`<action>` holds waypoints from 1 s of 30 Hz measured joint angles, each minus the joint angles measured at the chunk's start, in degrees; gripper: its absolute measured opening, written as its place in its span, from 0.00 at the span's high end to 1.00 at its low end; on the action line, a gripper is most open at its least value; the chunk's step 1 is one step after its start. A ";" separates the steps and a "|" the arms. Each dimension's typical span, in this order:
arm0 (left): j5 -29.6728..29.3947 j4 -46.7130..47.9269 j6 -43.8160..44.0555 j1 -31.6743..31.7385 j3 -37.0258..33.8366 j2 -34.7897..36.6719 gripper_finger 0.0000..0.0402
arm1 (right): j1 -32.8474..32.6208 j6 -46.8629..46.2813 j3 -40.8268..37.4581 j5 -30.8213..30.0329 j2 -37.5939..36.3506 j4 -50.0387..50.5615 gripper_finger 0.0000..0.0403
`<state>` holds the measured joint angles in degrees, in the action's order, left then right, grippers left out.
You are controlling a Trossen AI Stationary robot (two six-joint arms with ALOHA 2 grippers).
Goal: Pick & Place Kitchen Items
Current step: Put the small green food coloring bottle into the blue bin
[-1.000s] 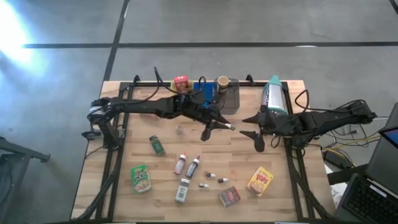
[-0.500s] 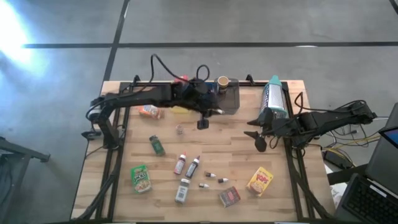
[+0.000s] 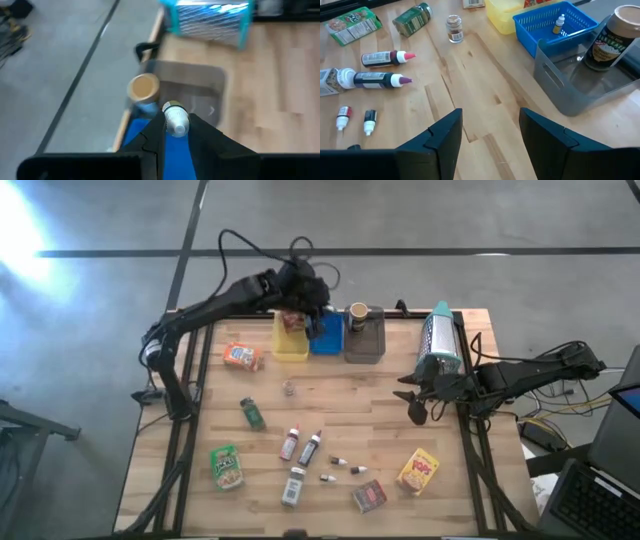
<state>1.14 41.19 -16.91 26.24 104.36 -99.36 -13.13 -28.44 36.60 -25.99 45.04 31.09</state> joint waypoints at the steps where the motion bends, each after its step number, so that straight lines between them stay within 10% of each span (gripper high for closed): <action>1: 0.02 0.00 -0.40 1.11 0.00 -0.29 0.83 | 0.00 -0.03 0.00 -0.12 0.02 -0.02 0.53; 30: 1.35 8.70 -10.22 6.16 9.75 -22.07 0.83 | 0.57 -1.21 0.02 -4.06 0.02 -0.38 0.53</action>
<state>2.49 49.89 -27.12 32.40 114.11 -121.43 -12.56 -29.65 36.62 -30.04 45.06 30.71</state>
